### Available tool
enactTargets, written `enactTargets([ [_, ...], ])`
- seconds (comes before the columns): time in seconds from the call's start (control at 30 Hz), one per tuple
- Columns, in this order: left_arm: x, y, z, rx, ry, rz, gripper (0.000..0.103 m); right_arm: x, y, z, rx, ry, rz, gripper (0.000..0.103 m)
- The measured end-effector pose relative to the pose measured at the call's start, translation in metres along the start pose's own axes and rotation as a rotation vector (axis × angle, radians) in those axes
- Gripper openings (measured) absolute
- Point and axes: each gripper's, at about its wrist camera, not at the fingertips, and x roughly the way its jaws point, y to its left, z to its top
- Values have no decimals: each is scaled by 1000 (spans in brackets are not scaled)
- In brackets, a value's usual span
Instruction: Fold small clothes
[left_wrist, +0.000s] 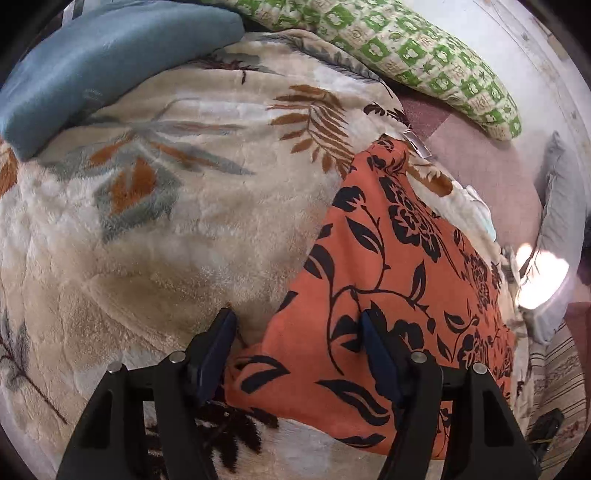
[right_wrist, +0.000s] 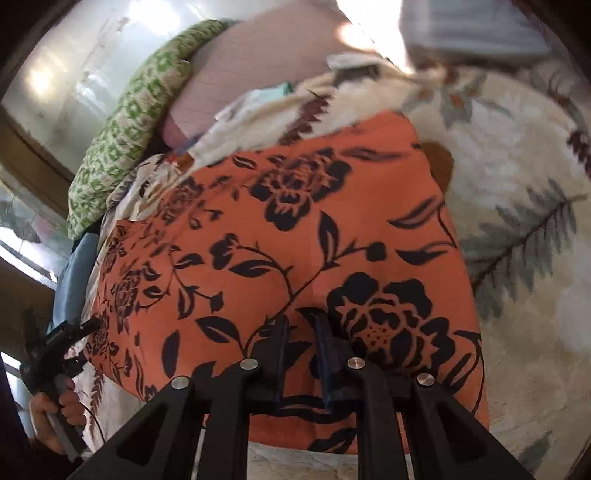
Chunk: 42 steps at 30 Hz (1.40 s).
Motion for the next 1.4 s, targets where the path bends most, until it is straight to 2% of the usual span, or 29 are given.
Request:
enactTargets([
  [0.03, -2, 0, 0, 22, 5, 4, 67, 2, -9, 3, 49, 7, 47, 17],
  [0.1, -4, -6, -4, 85, 0, 37, 67, 1, -15, 6, 76, 23, 76, 17],
  [0.2, -14, -18, -12, 129, -34, 43, 66, -1, -10, 2, 42, 24, 49, 17],
  [0.3, -29, -45, -19, 196, -100, 27, 66, -16, 15, -4, -60, -36, -35, 17],
  [0.4, -35, -80, -29, 291, -161, 33, 82, -24, 47, -10, -188, -91, -40, 16],
  [0.43, -33, -90, -33, 324, -162, 51, 86, -22, 56, -13, -213, -92, -21, 16],
  [0.5, -25, -104, -40, 369, -157, 94, 86, -15, 73, -19, -256, -82, 0, 17],
  [0.6, -9, -117, -48, 442, -158, 188, 87, 0, 93, -29, -333, -48, -28, 17],
  [0.7, 13, -113, -51, 511, -110, 310, 91, 23, 97, -32, -361, 30, -69, 18],
  [0.77, 18, -105, -52, 509, -104, 327, 99, 24, 91, -30, -332, 34, -33, 18],
  [0.87, 13, -102, -51, 499, -107, 319, 99, 22, 81, -25, -278, 54, 6, 18],
  [1.0, -3, -103, -53, 481, -141, 317, 99, 14, 87, -25, -296, 20, -20, 18],
  [1.2, -39, -116, -56, 507, -295, 340, 99, -9, 104, -27, -346, -132, -19, 18],
  [1.4, -74, -121, -54, 498, -442, 334, 99, -17, 112, -19, -316, -201, -59, 18],
])
